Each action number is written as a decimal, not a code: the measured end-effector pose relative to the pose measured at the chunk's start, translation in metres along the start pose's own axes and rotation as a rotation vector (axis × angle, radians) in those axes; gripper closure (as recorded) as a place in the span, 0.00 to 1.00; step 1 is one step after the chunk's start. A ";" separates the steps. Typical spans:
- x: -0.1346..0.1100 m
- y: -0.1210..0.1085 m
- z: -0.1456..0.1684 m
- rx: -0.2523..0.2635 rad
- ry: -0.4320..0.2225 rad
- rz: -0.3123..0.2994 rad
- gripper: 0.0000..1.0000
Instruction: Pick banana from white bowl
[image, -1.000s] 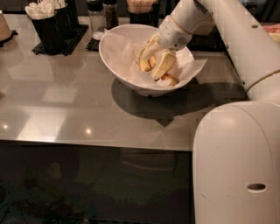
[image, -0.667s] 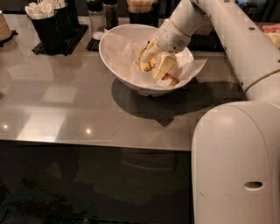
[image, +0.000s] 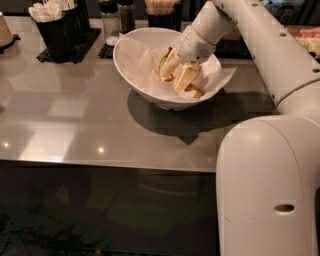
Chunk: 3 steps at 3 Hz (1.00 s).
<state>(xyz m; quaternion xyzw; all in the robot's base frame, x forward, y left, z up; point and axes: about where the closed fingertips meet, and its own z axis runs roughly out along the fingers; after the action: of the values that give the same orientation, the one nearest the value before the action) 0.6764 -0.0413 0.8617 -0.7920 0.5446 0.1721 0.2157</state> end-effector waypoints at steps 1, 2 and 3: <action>0.000 0.001 -0.001 0.001 0.005 -0.002 0.72; 0.001 0.001 -0.008 0.019 0.017 -0.003 0.95; 0.003 0.003 -0.026 0.053 0.049 0.012 1.00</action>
Offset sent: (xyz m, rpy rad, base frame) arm -0.0213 -0.0236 0.0176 -0.0492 0.0111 0.0134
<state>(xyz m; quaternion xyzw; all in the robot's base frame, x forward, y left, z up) 0.6751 -0.0581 0.8817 -0.7869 0.5586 0.1394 0.2219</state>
